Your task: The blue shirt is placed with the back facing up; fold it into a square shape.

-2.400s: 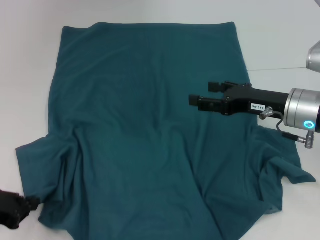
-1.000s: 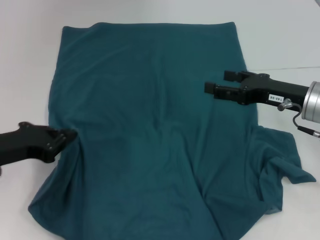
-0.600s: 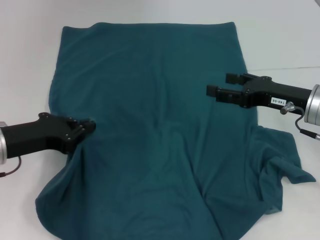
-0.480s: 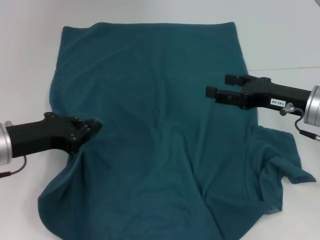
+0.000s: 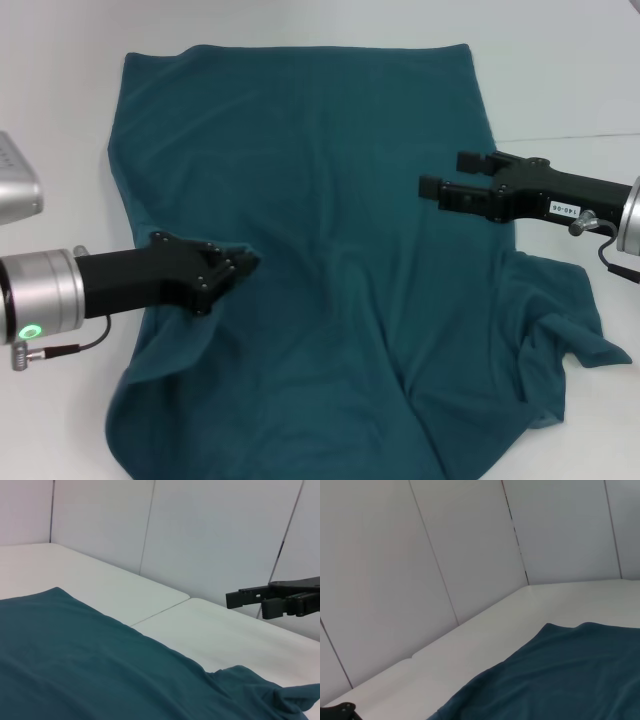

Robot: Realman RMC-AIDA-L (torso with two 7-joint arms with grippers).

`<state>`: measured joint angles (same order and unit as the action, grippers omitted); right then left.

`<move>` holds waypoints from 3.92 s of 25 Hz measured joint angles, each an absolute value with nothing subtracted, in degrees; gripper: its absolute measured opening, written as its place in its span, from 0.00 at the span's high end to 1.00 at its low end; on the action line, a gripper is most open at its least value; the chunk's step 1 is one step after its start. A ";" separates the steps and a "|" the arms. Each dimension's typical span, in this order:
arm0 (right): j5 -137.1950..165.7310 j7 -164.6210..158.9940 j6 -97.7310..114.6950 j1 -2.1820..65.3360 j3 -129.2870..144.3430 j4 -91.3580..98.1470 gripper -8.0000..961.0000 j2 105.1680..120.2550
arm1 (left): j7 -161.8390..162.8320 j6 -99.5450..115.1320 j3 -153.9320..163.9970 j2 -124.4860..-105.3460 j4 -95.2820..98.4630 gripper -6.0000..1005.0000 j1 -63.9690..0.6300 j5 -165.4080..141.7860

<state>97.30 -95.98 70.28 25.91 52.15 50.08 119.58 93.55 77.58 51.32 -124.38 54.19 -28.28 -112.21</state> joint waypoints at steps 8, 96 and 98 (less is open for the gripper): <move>97.28 -95.99 70.85 25.01 52.09 50.55 0.05 119.70 | 92.10 74.42 54.65 -124.36 50.65 0.96 -29.18 -109.89; 127.26 -143.43 80.25 32.24 52.07 85.50 0.05 119.73 | 84.99 78.83 42.71 -124.09 48.32 0.13 -18.06 -104.31; 131.16 -144.20 81.83 33.13 52.41 85.51 0.05 119.83 | 85.11 78.84 42.57 -124.10 48.12 0.13 -17.71 -104.03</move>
